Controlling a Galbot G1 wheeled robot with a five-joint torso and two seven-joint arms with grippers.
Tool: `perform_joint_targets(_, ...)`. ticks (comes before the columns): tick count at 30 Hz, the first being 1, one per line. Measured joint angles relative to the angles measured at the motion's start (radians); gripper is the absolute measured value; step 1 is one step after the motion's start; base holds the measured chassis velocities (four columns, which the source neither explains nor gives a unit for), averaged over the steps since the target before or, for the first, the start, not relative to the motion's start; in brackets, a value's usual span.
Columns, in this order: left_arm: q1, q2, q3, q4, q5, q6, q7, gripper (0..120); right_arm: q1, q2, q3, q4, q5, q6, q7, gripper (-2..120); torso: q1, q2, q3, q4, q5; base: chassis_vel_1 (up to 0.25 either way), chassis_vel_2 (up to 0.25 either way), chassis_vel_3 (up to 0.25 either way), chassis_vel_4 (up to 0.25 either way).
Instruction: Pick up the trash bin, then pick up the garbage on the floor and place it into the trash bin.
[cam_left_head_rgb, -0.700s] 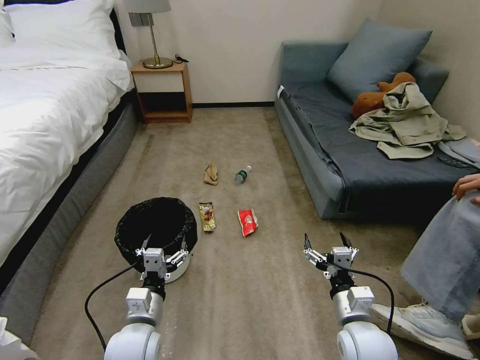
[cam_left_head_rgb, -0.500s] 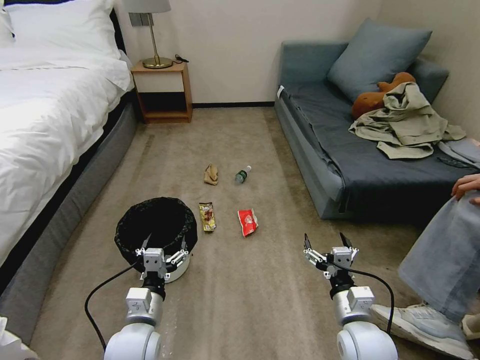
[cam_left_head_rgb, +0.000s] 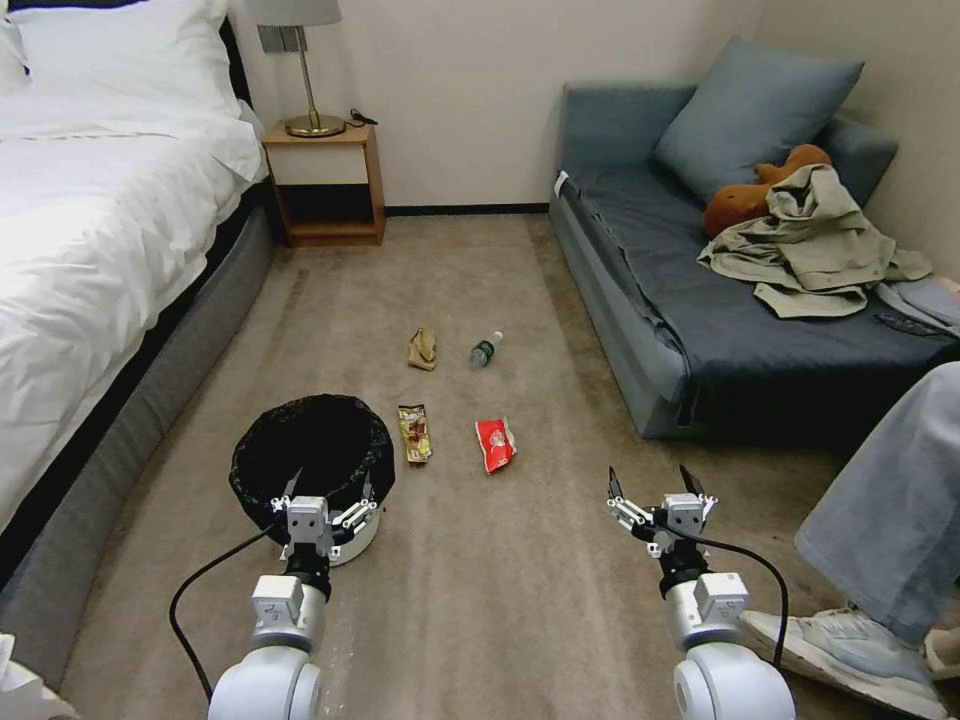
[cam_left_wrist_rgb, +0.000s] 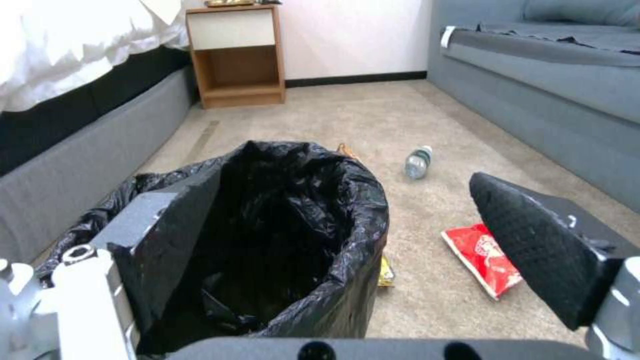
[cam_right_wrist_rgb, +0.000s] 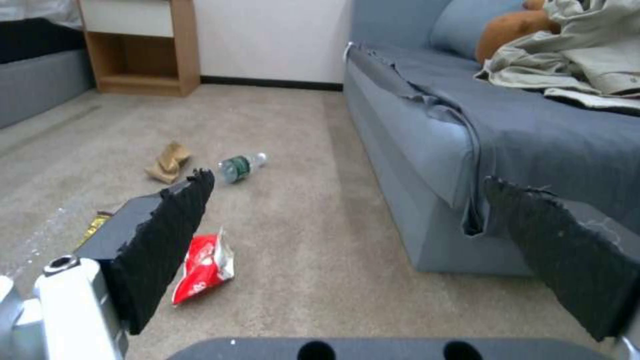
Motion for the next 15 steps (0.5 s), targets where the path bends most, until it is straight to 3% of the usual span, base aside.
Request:
perform_joint_targets(8, -0.008, 0.006, 0.001, 0.004, -0.010, 0.007, -0.003, 100, 0.000, 0.000, 0.000, 0.000, 0.000, -0.001, 0.000, 100, 0.000, 0.000, 0.000, 0.0001, 0.0000, 0.000, 0.000, 0.000, 0.000)
perform_joint_targets(13, -0.082, 0.061, 0.005, 0.042, -0.091, 0.074, -0.053, 100, -0.002, -0.002, -0.003, 0.000, 0.029, -0.046, 0.013, 100, 0.000, 0.000, 0.000, 0.0001, -0.0003, 0.000, 0.000, 0.000, 0.000)
perform_joint_targets(15, -0.188, 0.139, 0.012, 0.095, -0.208, 0.170, -0.125, 100, -0.014, -0.009, -0.016, -0.002, 0.111, -0.179, 0.052, 100, 0.000, 0.000, 0.000, 0.0000, -0.0001, 0.000, 0.000, 0.000, 0.000)
